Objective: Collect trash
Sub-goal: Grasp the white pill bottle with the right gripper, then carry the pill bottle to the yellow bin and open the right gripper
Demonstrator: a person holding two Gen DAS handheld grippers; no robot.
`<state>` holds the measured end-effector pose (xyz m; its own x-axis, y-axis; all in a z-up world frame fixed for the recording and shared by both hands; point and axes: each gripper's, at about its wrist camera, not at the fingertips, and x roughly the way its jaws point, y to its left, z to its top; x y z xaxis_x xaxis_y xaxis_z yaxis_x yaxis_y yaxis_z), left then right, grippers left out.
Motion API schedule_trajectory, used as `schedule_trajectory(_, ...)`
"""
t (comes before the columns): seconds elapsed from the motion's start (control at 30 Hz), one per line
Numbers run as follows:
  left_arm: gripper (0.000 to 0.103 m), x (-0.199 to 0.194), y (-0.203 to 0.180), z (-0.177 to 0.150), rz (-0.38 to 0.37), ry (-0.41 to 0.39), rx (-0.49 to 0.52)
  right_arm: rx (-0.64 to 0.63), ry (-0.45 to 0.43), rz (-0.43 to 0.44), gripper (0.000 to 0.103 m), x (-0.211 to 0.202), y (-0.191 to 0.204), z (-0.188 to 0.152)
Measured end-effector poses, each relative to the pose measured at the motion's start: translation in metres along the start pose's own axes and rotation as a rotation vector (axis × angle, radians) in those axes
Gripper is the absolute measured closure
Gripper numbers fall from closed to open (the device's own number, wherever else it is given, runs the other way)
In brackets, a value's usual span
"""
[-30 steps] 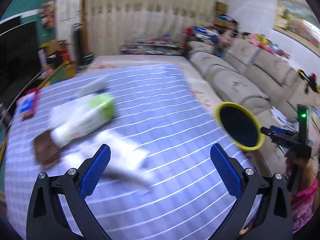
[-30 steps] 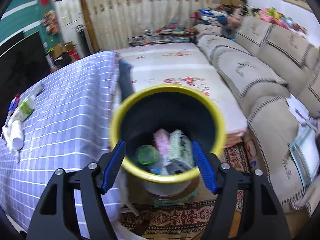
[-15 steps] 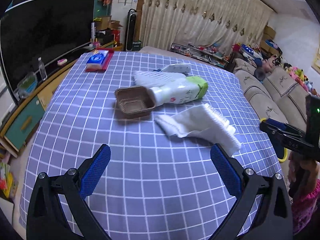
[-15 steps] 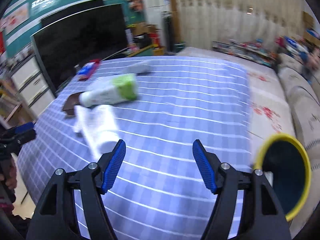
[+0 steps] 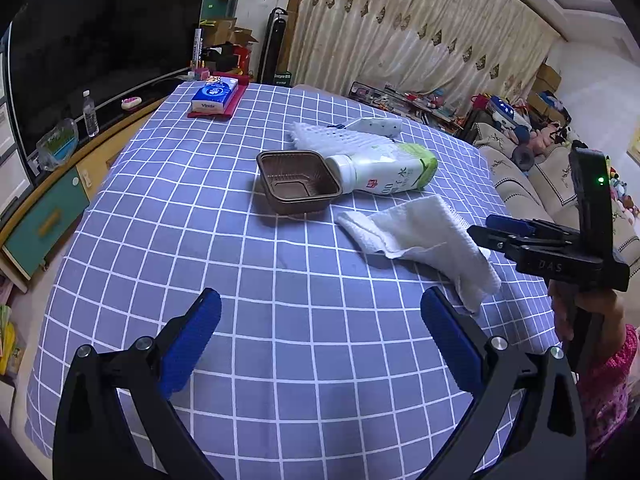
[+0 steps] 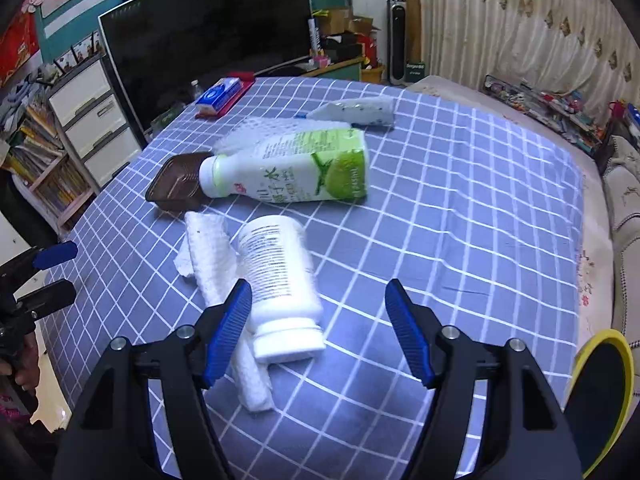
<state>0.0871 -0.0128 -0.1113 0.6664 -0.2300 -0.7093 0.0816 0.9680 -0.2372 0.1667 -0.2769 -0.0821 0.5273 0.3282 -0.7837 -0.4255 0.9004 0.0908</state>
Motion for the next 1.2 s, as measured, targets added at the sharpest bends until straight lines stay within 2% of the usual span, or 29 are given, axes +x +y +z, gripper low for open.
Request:
schedule_trajectory(0.53, 0.005, 0.017, -0.011, -0.005, -0.015, 0.040, 0.016, 0.014, 0.047, 0.074, 0.041, 0.038, 0.008, 0.012)
schedule_trajectory(0.6, 0.005, 0.019, -0.013, -0.006, -0.018, 0.043, 0.021, 0.015, 0.048, 0.078, 0.047, 0.042, 0.009, 0.015)
schedule_trajectory(0.67, 0.005, 0.019, -0.013, -0.006, -0.019, 0.043, 0.024, 0.013, 0.056, 0.082, 0.058, 0.046, 0.011, 0.016)
schedule_trajectory(0.97, 0.005, 0.022, -0.011, -0.006, -0.022, 0.048, 0.021, 0.027, 0.001, 0.060, 0.058, 0.023, 0.005, 0.011)
schedule_trajectory(1.2, 0.005, 0.023, -0.014, -0.007, -0.029, 0.051, 0.029, 0.091, -0.030, 0.004, 0.058, -0.001, -0.025, -0.003)
